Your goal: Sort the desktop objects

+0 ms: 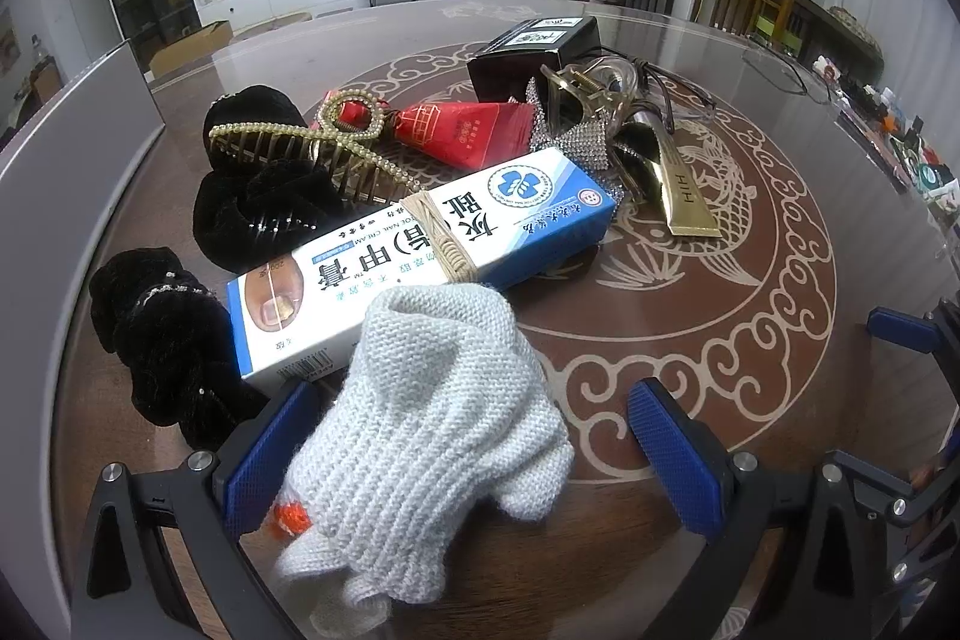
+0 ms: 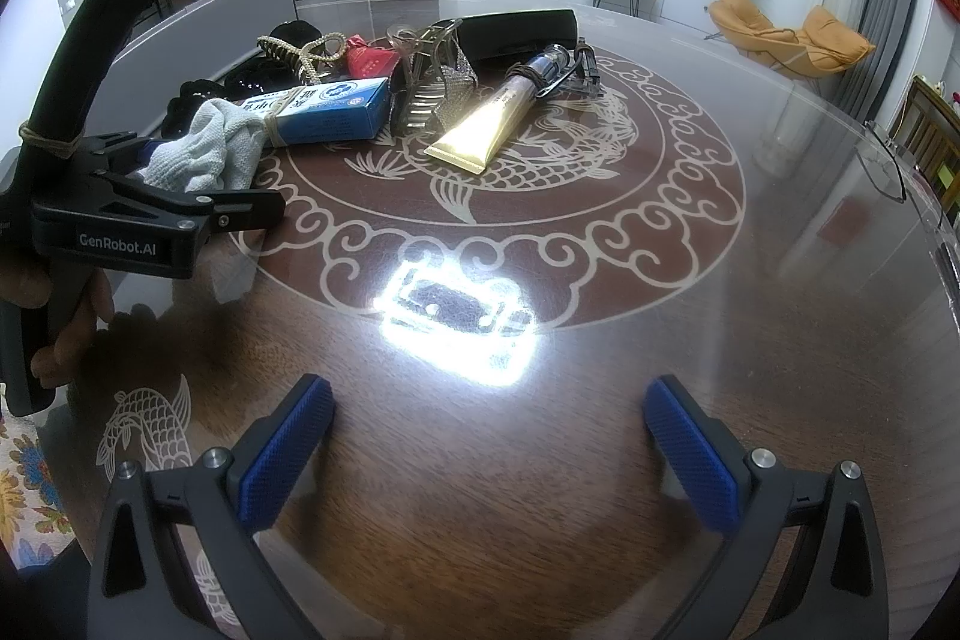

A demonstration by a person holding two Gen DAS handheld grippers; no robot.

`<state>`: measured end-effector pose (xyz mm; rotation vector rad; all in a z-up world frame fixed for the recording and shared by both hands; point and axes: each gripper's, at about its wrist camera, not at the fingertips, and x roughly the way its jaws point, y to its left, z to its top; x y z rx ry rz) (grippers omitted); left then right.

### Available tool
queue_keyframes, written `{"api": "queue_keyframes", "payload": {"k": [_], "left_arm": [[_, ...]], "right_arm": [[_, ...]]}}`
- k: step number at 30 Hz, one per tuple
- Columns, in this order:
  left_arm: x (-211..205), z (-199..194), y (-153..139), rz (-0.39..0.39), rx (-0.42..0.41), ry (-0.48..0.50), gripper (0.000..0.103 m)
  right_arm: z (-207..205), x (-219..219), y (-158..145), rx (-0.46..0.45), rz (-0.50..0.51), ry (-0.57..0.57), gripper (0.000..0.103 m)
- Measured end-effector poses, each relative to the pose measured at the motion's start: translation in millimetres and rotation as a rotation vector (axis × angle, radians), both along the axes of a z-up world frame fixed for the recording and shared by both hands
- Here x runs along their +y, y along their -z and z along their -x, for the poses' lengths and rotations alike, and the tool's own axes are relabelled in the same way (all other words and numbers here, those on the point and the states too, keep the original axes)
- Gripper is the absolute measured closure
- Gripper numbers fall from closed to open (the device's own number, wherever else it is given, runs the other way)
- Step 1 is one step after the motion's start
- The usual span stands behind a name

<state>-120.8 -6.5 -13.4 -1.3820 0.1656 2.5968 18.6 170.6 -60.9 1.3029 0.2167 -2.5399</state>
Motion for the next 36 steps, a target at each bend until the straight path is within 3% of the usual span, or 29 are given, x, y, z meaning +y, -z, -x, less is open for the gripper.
{"api": "queue_keyframes", "payload": {"k": [31, 32, 34, 35, 36], "left_arm": [[-1.4, -0.3, 0.2, 0.005, -0.002, 0.007, 0.000], [-1.1, -1.9, -0.6, 0.005, 0.002, 0.008, 0.003], [1.9, -11.1, -4.3, -0.001, 0.033, 0.037, 0.029], [3.3, -16.2, -6.2, -0.001, 0.044, 0.051, 0.050], [4.0, -23.0, -8.6, -0.002, 0.042, 0.060, 0.061]], "right_arm": [[0.0, 0.0, -0.3, 0.000, 0.000, 0.000, 0.000], [0.1, -0.3, -0.4, 0.000, 0.000, 0.000, 0.000], [0.0, -0.1, -0.3, 0.000, 0.000, 0.000, 0.000], [0.5, -0.8, -0.7, 0.000, 0.000, 0.000, 0.000], [0.3, -0.7, -0.6, 0.000, 0.000, 0.000, 0.000]]}}
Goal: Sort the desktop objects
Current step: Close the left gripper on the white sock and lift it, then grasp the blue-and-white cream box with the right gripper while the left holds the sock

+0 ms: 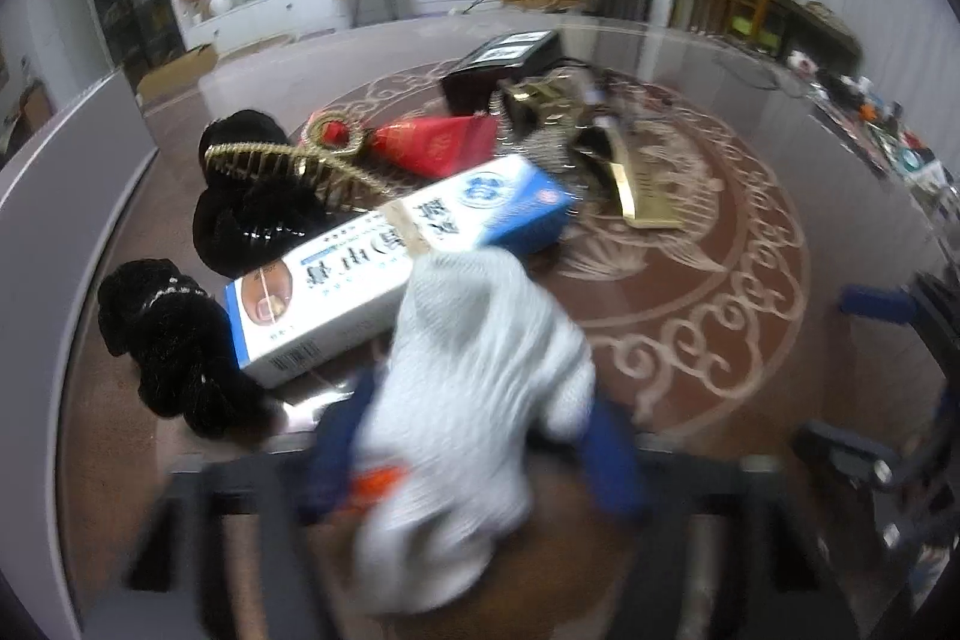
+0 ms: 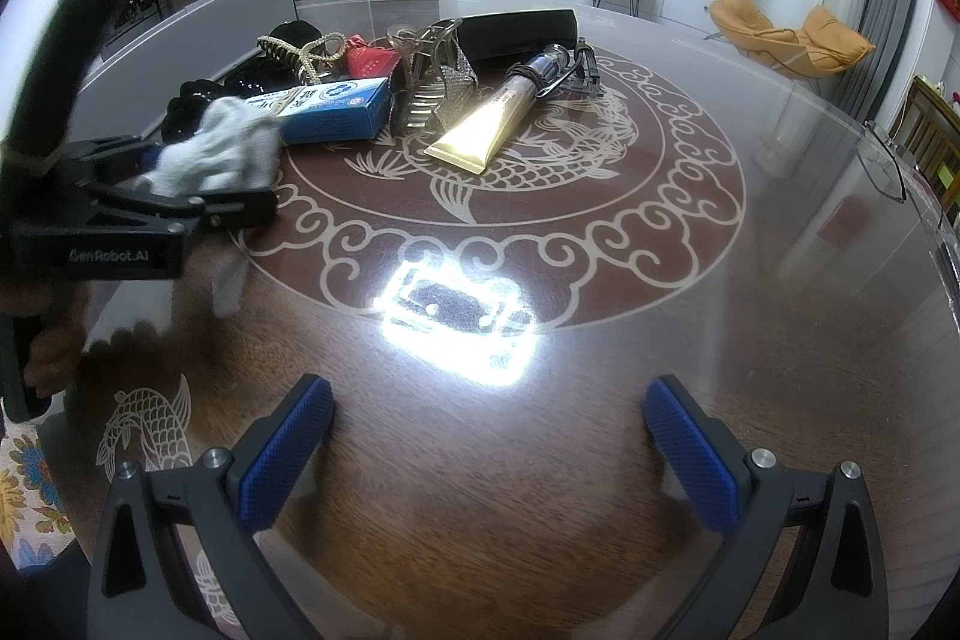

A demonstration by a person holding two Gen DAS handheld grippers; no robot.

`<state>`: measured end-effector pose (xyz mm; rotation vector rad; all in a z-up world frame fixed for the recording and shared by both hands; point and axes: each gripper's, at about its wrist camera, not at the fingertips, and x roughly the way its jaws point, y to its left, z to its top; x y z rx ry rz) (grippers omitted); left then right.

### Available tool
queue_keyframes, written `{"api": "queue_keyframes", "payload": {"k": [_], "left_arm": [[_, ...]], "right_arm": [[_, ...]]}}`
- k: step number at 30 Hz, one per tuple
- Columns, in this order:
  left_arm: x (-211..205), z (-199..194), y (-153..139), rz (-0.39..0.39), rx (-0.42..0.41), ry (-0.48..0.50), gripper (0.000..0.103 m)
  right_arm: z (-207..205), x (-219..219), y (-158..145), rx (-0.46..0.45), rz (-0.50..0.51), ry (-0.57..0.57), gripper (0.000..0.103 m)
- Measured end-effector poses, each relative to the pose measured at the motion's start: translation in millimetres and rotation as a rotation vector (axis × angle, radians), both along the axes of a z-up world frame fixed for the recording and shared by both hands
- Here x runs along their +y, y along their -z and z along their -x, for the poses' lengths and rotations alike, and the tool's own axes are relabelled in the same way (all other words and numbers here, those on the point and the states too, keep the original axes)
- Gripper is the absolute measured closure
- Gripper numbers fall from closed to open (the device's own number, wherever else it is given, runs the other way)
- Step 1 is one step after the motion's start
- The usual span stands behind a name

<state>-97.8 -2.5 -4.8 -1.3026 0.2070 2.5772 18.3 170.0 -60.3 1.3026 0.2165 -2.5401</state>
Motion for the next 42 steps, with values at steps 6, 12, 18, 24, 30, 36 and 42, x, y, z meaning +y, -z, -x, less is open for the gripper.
{"api": "queue_keyframes", "payload": {"k": [6, 12, 18, 24, 30, 36, 42], "left_arm": [[-35.3, -36.7, -4.9, -0.093, -0.024, -0.085, 0.066], [-73.5, -61.9, -4.1, -0.112, -0.032, -0.151, 0.066], [-86.8, -70.3, -0.5, -0.114, -0.005, -0.170, 0.066], [-89.4, -65.9, -0.2, -0.115, 0.013, -0.175, 0.066], [-88.4, -61.3, 0.7, -0.091, 0.031, -0.179, 0.066], [-85.8, -63.0, 2.2, -0.072, 0.048, -0.182, 0.066], [-87.1, -69.8, 1.7, -0.079, 0.034, -0.187, 0.066]], "right_arm": [[0.1, -0.2, -0.1, 0.000, 0.000, 0.000, 0.000], [0.1, -0.3, -0.2, 0.000, 0.000, 0.000, 0.000], [-0.1, -0.1, -0.2, 0.000, 0.000, 0.000, 0.000], [-0.8, 0.7, 0.2, 0.000, 0.000, 0.000, 0.000], [-0.8, 0.5, 0.1, 0.000, 0.000, 0.000, 0.000], [-0.4, -0.1, -0.4, 0.000, 0.000, 0.000, 0.000], [0.0, -0.7, -1.5, -0.018, -0.009, -0.006, 0.000]]}}
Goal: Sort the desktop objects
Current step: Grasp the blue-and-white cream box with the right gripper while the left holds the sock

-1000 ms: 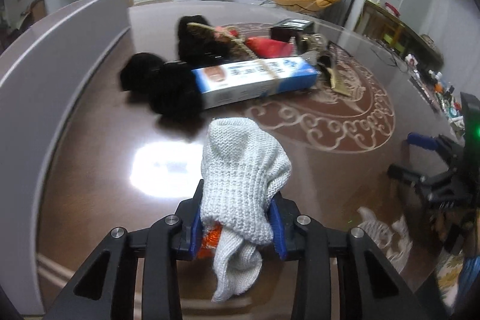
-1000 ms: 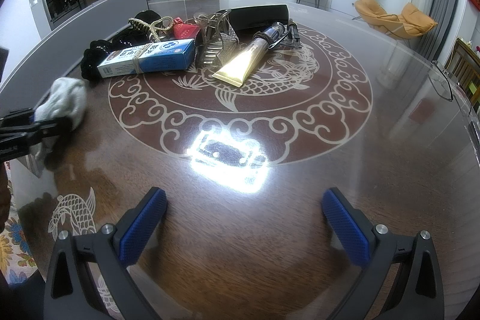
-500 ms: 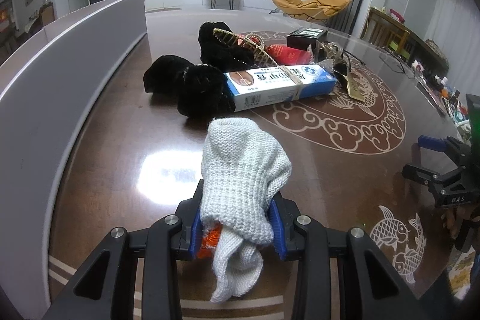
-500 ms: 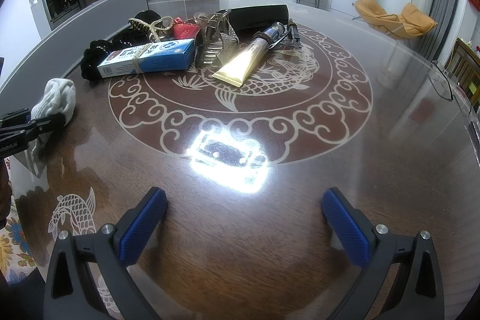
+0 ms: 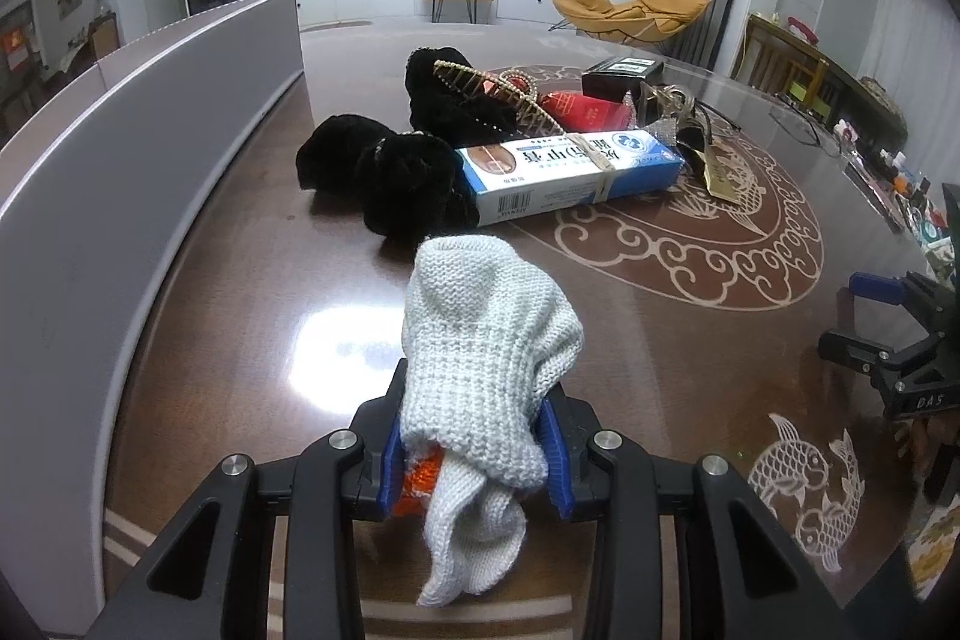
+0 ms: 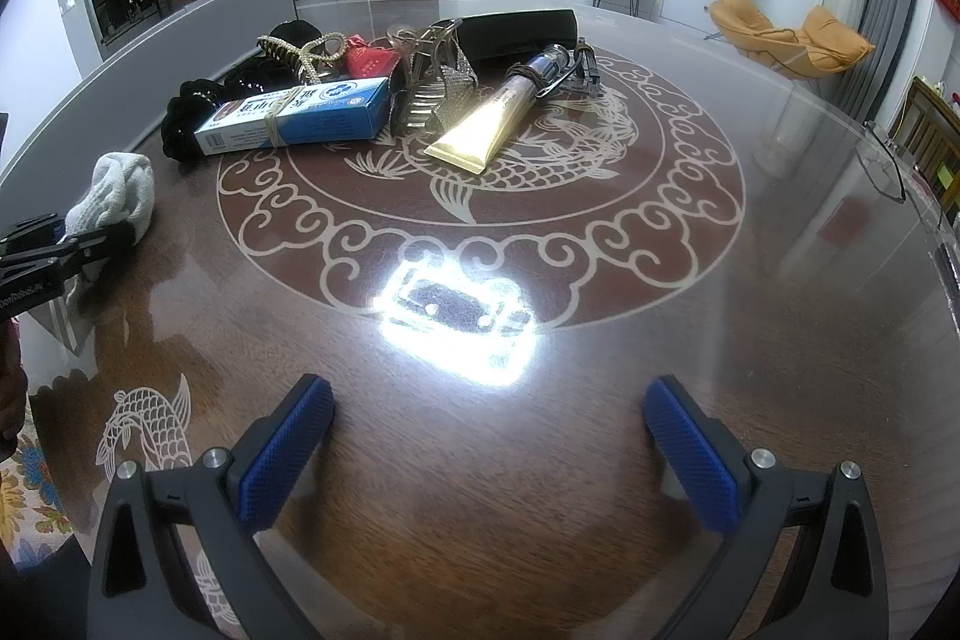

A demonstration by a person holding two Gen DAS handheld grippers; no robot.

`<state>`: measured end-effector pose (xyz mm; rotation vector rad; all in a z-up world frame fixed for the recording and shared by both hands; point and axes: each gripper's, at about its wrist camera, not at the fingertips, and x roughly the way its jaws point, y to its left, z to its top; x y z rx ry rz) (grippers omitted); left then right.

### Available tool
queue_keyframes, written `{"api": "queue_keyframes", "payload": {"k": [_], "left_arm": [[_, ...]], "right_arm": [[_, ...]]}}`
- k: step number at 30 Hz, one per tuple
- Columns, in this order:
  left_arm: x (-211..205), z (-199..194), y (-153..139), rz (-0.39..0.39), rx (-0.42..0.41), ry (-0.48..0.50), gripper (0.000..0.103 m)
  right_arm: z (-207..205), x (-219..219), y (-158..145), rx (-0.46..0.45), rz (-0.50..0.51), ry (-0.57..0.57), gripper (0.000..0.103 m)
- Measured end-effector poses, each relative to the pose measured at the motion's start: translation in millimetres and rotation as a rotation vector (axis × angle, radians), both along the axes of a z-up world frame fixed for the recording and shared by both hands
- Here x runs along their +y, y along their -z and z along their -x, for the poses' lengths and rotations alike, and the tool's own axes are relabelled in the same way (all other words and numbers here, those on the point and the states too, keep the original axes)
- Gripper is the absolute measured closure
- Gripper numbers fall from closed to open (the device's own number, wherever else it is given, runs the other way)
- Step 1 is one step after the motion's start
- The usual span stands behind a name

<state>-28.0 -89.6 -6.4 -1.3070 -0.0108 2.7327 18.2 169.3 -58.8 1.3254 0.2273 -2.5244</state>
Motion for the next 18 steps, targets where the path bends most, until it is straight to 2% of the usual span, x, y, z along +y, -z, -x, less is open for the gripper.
{"api": "queue_keyframes", "payload": {"k": [2, 6, 8, 12, 14, 18], "left_arm": [[-0.5, -5.4, -1.3, 0.009, 0.001, 0.008, 0.066], [-7.1, -18.6, -2.5, -0.008, 0.007, 0.013, 0.066], [-10.4, -22.2, -4.4, -0.027, 0.009, 0.008, 0.066], [-16.1, -31.8, -11.7, -0.061, 0.023, 0.015, 0.066], [-19.5, -36.8, -16.2, -0.072, 0.029, 0.020, 0.066], [-27.8, -46.9, -22.4, -0.090, 0.035, 0.031, 0.066]], "right_arm": [[5.5, -6.0, -8.7, -0.009, -0.005, -0.071, 0.002], [23.4, -55.0, -59.8, 0.129, -0.111, -0.360, 0.002], [41.6, -87.8, -69.9, 0.112, -0.166, -0.498, 0.002], [80.5, -158.6, -56.1, 0.043, -0.353, -0.728, 0.003], [99.5, -180.4, -45.1, -0.001, -0.385, -0.777, 0.003], [137.4, -199.3, -23.8, -0.073, -0.400, -0.783, 0.003]]}}
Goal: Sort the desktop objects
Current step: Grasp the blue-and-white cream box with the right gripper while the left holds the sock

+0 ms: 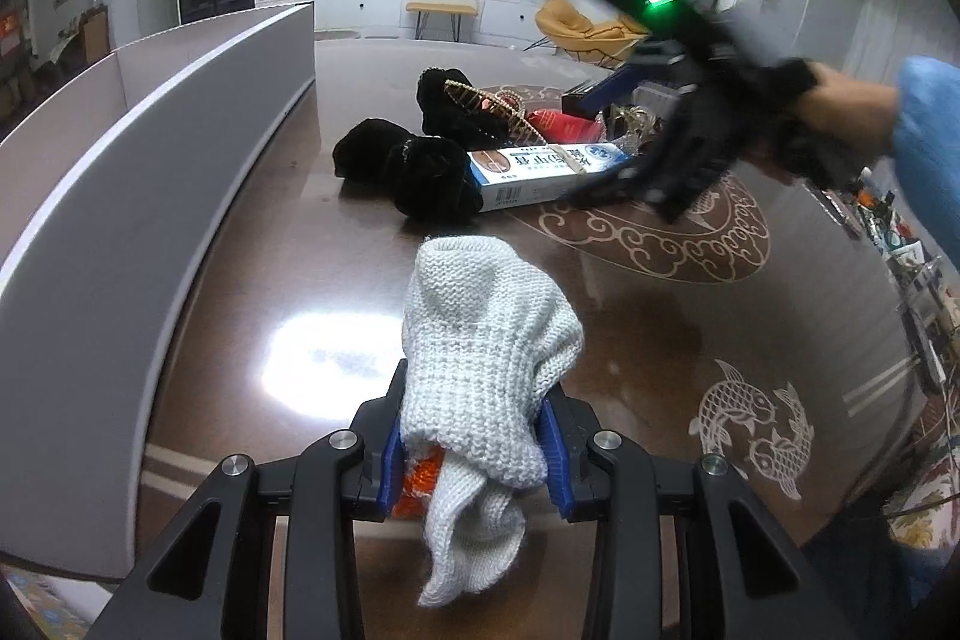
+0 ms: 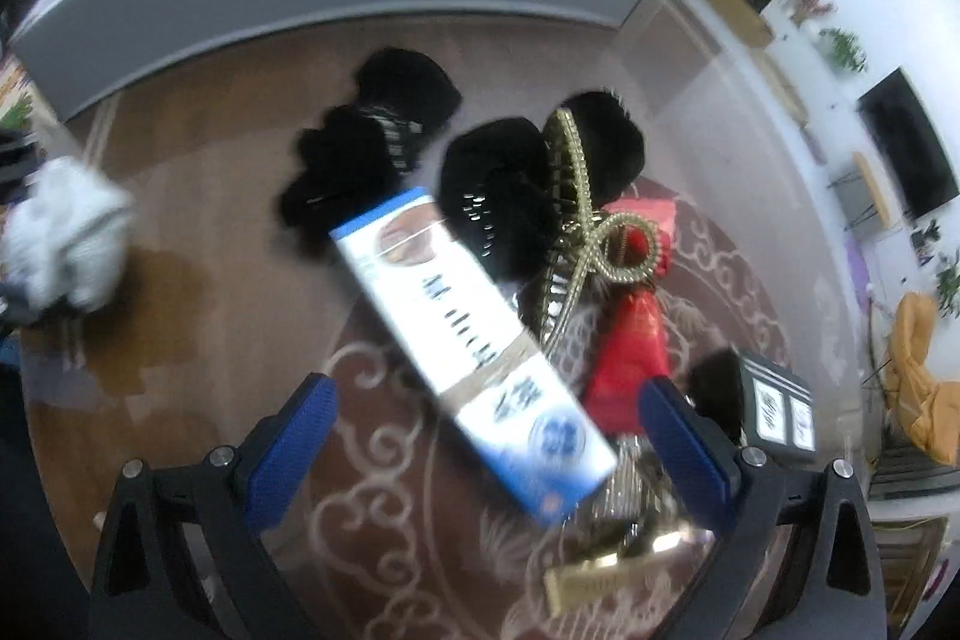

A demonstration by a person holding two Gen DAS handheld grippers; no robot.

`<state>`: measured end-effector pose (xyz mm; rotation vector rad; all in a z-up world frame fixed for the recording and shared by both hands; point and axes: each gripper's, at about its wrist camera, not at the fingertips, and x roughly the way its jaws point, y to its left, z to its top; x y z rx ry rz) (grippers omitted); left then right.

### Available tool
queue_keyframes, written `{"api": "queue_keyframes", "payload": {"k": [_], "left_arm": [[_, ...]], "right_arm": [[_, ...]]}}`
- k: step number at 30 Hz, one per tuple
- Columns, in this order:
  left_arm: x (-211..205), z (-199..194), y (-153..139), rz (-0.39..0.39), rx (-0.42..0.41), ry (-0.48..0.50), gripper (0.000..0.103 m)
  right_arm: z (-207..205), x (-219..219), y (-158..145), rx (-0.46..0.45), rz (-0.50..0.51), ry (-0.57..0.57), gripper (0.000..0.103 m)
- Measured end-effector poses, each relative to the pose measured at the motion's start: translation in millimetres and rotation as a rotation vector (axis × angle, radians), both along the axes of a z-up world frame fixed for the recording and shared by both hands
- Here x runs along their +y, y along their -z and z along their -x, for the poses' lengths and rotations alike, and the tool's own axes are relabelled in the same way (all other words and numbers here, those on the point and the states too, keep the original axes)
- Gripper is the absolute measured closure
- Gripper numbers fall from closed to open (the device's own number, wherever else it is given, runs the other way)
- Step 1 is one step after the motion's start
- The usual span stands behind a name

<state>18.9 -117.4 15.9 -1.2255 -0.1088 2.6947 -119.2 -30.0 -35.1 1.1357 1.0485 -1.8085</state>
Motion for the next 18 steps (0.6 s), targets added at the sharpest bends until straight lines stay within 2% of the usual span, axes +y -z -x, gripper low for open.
{"api": "queue_keyframes", "payload": {"k": [1, 3, 5, 8, 10, 11, 14, 15, 16, 18], "left_arm": [[-1.2, -1.5, -1.5, -0.004, 0.002, 0.003, 0.066], [-4.0, -5.2, -5.0, -0.007, 0.011, 0.009, 0.066], [-5.8, -8.0, -8.4, -0.007, 0.023, 0.009, 0.066], [-7.7, -9.6, -12.7, -0.027, 0.035, 0.012, 0.066], [-6.1, -7.8, -13.5, -0.033, 0.036, 0.017, 0.066], [-4.6, -6.1, -13.4, -0.032, 0.034, 0.019, 0.066], [-4.7, -4.4, -14.4, -0.026, 0.025, 0.007, 0.066], [-7.5, -5.2, -16.7, -0.027, 0.018, -0.002, 0.066], [-11.0, -7.7, -19.3, -0.032, 0.017, -0.009, 0.066], [-21.8, -13.2, -28.6, -0.052, 0.013, -0.019, 0.066]], "right_arm": [[4.9, -2.4, 4.0, -0.025, -0.012, 0.003, 0.004], [13.2, -4.1, 17.5, -0.119, -0.057, 0.008, 0.021], [14.5, -0.8, 14.1, -0.201, -0.026, 0.031, 0.042], [-4.6, 4.6, 15.6, -0.307, -0.046, 0.024, 0.047], [-10.6, 6.3, 22.9, -0.309, -0.065, 0.064, 0.044], [-10.1, 6.1, 22.8, -0.305, -0.042, 0.083, 0.040], [-1.2, 3.8, 23.3, -0.281, 0.064, 0.175, 0.036], [1.1, 4.0, 23.2, -0.274, 0.078, 0.199, 0.038], [3.4, 5.5, 22.2, -0.265, 0.081, 0.232, 0.055], [7.3, 14.7, 18.5, -0.308, 0.106, 0.301, 0.059]]}}
